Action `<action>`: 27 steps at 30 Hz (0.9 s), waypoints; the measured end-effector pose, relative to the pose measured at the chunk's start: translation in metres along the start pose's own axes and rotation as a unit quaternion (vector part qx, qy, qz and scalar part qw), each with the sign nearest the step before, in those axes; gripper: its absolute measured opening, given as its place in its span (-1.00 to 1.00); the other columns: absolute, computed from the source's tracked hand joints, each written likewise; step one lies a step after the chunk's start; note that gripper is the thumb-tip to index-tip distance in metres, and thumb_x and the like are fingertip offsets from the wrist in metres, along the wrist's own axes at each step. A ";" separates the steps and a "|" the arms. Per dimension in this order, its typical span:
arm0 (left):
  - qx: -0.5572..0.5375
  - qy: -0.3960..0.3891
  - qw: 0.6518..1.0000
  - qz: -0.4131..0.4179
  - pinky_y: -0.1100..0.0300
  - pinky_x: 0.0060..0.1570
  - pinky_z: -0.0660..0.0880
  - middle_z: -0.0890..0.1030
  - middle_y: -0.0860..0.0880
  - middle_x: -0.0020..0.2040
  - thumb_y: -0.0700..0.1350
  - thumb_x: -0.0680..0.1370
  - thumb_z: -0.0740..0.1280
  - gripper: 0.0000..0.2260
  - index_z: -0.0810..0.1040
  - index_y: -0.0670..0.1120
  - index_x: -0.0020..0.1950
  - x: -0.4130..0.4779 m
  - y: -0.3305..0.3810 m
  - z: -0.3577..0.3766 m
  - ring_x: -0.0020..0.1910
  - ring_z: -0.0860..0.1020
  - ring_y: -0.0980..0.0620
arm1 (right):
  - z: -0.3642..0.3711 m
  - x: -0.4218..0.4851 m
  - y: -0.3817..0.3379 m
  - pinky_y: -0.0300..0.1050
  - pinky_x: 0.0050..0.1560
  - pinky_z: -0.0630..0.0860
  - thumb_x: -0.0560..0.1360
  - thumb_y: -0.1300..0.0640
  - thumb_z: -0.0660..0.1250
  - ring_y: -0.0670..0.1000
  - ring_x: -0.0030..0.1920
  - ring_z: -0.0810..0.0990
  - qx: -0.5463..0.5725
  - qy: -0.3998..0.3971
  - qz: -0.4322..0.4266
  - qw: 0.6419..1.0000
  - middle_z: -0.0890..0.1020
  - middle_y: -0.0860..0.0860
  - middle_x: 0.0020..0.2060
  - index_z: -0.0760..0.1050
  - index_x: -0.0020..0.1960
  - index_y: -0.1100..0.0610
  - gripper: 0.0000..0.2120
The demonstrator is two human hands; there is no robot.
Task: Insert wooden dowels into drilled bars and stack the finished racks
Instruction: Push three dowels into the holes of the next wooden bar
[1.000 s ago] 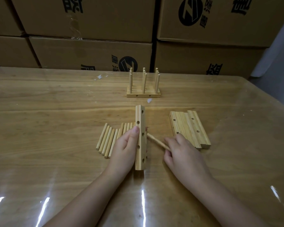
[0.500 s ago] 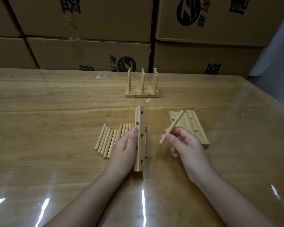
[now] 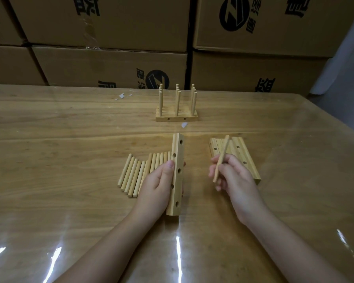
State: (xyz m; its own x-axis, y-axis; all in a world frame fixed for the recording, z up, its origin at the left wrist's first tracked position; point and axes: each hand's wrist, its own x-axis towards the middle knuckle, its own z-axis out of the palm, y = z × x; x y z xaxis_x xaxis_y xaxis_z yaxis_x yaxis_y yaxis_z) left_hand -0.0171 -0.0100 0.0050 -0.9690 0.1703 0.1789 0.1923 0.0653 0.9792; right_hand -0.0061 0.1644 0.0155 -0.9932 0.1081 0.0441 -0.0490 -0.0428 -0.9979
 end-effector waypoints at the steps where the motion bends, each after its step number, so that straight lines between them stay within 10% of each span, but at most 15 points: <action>1: 0.003 -0.004 1.000 0.002 0.43 -0.26 0.44 0.63 0.19 -0.32 0.17 0.50 0.06 -0.65 0.59 0.07 -0.06 0.000 0.000 0.000 -0.29 0.57 0.28 | 0.001 -0.001 0.000 -0.29 -0.37 0.36 0.59 0.23 0.10 -0.13 -0.38 0.40 -0.043 0.002 -0.022 0.999 0.51 -0.07 -0.39 0.52 -0.05 0.05 -0.77; 6: 0.015 -0.016 1.000 0.012 0.40 -0.27 0.44 0.62 0.14 -0.34 0.17 0.51 0.06 -0.64 0.60 0.05 -0.12 0.000 -0.002 0.000 -0.31 0.57 0.24 | 0.005 -0.009 -0.002 -0.30 -0.33 0.36 0.58 0.03 0.11 -0.07 -0.39 0.40 -0.175 -0.028 -0.107 0.978 0.45 0.01 -0.41 0.53 0.05 -0.07 -0.78; 12: 0.041 -0.046 0.998 0.023 0.22 -0.25 0.48 0.61 0.10 -0.35 0.24 0.50 0.08 -0.63 0.61 0.09 -0.14 -0.001 -0.006 0.000 -0.33 0.57 0.16 | 0.004 -0.008 -0.001 -0.47 -0.15 0.37 0.60 0.13 0.14 -0.38 -0.19 0.48 -0.207 -0.054 -0.123 0.969 0.52 -0.44 -0.32 0.53 0.18 0.00 -0.75; 27: -0.071 -0.158 0.985 -0.016 0.20 -0.50 0.51 0.63 -0.03 -0.25 0.20 0.53 0.16 -0.75 0.49 0.40 0.17 0.000 -0.001 -0.007 -0.49 0.58 -0.02 | 0.000 -0.004 0.004 -0.40 -0.14 0.38 0.59 0.10 0.16 -0.33 -0.15 0.48 -0.237 -0.026 -0.120 0.964 0.52 -0.33 -0.29 0.51 0.22 -0.04 -0.73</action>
State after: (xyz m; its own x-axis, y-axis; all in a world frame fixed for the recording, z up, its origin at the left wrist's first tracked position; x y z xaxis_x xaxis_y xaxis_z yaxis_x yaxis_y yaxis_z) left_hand -0.0187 -0.0174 0.0044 -0.8731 0.4696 0.1309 0.1166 -0.0595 0.9914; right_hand -0.0027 0.1640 0.0119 -0.9641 0.0078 0.2656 -0.2355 0.4373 -0.8679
